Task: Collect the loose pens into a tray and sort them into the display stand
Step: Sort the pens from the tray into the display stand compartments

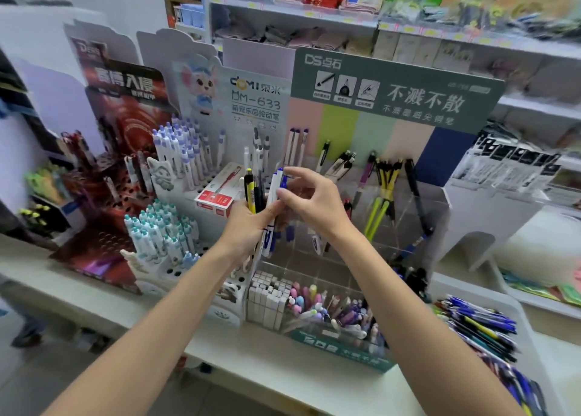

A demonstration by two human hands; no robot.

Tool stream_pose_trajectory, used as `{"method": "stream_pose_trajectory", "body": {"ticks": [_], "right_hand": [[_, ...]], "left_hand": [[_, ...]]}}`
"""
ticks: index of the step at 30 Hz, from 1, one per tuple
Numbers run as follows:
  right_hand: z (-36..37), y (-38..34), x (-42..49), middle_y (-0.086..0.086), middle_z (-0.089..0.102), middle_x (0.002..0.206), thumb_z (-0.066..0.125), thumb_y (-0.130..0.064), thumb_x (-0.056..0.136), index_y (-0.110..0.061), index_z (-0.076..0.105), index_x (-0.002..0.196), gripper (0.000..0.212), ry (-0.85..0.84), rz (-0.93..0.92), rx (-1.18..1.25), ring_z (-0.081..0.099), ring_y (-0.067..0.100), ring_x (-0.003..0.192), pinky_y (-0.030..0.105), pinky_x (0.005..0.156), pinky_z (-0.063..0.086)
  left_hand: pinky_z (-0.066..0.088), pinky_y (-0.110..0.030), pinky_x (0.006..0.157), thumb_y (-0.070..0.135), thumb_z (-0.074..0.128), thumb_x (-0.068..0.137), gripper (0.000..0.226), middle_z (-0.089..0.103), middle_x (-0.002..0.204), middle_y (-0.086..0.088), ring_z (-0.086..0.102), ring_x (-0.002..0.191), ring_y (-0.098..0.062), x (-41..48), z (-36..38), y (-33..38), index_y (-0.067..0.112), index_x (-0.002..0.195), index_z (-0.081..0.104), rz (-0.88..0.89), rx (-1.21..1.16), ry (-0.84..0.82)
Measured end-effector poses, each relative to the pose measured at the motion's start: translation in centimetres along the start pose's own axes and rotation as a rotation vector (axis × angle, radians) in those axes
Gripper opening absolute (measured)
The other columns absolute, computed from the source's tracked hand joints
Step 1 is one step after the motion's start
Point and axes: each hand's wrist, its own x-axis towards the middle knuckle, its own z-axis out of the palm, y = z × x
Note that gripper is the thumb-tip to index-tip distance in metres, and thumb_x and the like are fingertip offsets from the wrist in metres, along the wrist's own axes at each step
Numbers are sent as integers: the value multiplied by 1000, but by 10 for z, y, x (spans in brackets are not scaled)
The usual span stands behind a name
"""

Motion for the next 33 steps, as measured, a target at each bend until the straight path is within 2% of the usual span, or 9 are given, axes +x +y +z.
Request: {"method": "stream_pose_trajectory", "body": {"ticks": [2,7,9,15,20,24,28,31,33], "right_hand": [[-2,-4,-2,1,73,94,74,-16,85,-14,68,117,33,-6,18,70,71,15,87,41,79,60],[-37,-11,4,-7,67,91,69,-10,90,-11,61,115,26,442,-32,72,64,-3,83,14,76,52],[-42,-8,8,-8,65,89,68,-8,90,-9,59,114,26,486,-87,-25,64,-3,81,12,75,50],[2,20,8,5,68,94,70,-12,89,-7,60,110,24,225,-172,-371,65,17,84,32,79,57],[16,31,3,10,65,117,65,-16,93,-7,61,128,36,-17,-133,-553,62,23,105,29,91,49],[8,5,5,0,69,102,63,-15,93,-11,67,122,29,118,-130,-341,61,11,86,26,82,52],[5,-20,10,2,70,89,69,-15,90,-20,64,124,35,-60,-64,-106,66,14,79,29,75,58],[-2,-22,17,9,70,87,70,-8,89,-17,61,130,43,-12,-33,-27,67,18,76,36,72,60],[-11,-25,25,5,70,88,71,-8,88,-15,56,133,48,56,-56,-33,68,14,81,34,78,60]], "left_hand": [[59,-45,82,31,70,88,34,76,98,-16,74,92,-31,3,7,-1,6,109,72,6,13,-40],[57,-47,92,21,65,94,17,77,97,-7,75,93,-23,6,-2,-9,11,106,72,-20,41,1],[54,-48,96,23,63,94,18,77,97,-5,75,90,-21,6,-11,-15,12,106,71,-40,41,19],[54,-48,96,35,67,82,29,76,88,-2,72,81,-16,5,-17,-13,17,105,72,-53,-5,1],[56,-45,91,32,67,83,32,77,94,-7,73,88,-22,4,-25,-10,16,110,70,-44,-40,-29],[58,-41,89,29,65,85,27,77,96,-5,74,90,-21,7,-24,-7,16,107,70,-39,-17,-58],[59,-45,82,35,68,85,34,76,95,-14,74,90,-33,13,-8,-1,7,104,72,-13,24,-130],[58,-39,75,33,66,88,32,77,92,-13,74,84,-26,20,6,7,6,103,72,-2,11,-135],[58,-42,82,37,66,86,31,77,96,-11,74,90,-26,28,12,15,12,104,73,17,16,-135]]}}
